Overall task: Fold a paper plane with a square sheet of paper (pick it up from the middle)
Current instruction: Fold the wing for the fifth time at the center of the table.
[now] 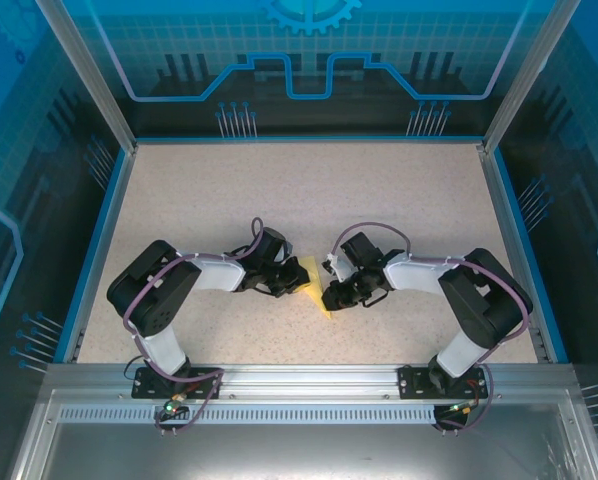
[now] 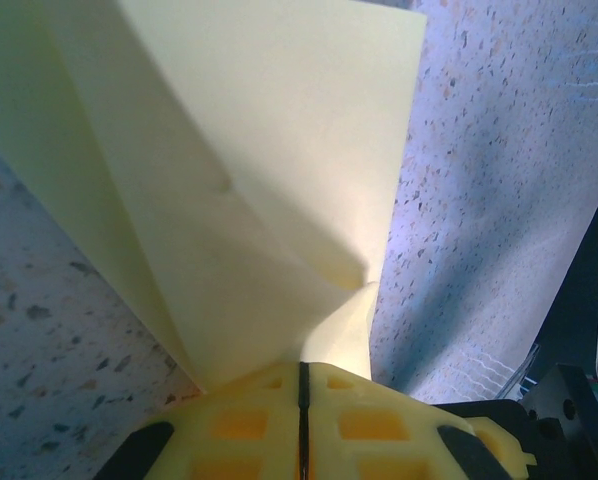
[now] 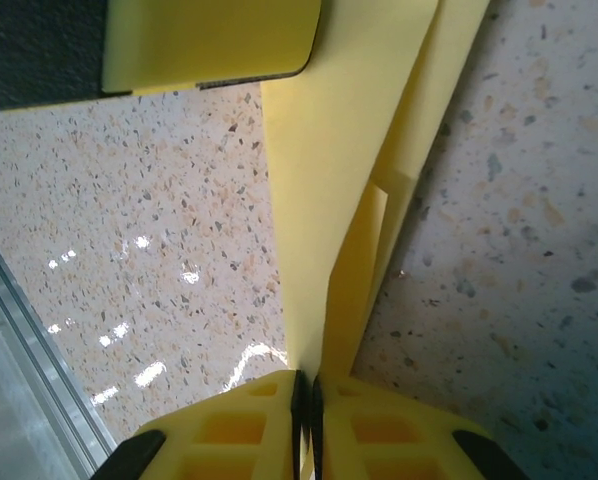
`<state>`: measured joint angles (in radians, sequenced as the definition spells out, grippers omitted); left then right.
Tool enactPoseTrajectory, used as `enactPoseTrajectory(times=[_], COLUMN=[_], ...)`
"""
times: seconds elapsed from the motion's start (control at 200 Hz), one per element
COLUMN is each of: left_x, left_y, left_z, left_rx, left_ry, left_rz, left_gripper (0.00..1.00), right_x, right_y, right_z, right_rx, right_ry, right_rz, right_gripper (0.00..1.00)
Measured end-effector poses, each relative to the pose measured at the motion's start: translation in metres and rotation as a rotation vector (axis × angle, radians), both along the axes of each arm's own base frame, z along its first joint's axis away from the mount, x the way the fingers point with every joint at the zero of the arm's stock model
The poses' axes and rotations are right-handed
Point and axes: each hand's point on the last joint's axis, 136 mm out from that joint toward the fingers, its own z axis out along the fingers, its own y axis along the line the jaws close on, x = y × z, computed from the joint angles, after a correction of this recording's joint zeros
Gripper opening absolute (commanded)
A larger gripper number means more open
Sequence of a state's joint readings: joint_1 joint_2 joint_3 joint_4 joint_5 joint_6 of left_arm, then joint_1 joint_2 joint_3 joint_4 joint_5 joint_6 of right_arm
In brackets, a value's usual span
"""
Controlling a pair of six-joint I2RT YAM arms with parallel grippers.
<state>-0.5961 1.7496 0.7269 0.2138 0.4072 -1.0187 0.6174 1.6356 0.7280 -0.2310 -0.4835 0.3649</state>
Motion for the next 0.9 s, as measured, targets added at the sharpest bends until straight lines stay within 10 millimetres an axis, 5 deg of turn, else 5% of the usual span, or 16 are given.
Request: enactPoseTrajectory(times=[0.325, 0.57, 0.705, 0.895], left_x=[-0.001, 0.000, 0.001, 0.003], left_y=[0.000, 0.000, 0.000, -0.002], left_z=[0.000, 0.000, 0.001, 0.003], left_rx=[0.005, 0.010, 0.010, 0.007], left_ry=[0.007, 0.009, 0.007, 0.001], left_rz=[0.000, 0.001, -0.002, -0.003], left_gripper=[0.10, 0.10, 0.10, 0.10], right_x=[-0.001, 0.012, 0.013, 0.002], right_y=[0.001, -0.005, 0.003, 0.019], right_z=[0.000, 0.031, 0.044, 0.028], right_rx=[-0.027, -0.036, -0.007, -0.023], right_ry=[0.012, -0.096, -0.129, -0.083], right_rz=[0.005, -0.052, -0.061, -0.026], right_gripper=[0.19, 0.22, 0.15, 0.10])
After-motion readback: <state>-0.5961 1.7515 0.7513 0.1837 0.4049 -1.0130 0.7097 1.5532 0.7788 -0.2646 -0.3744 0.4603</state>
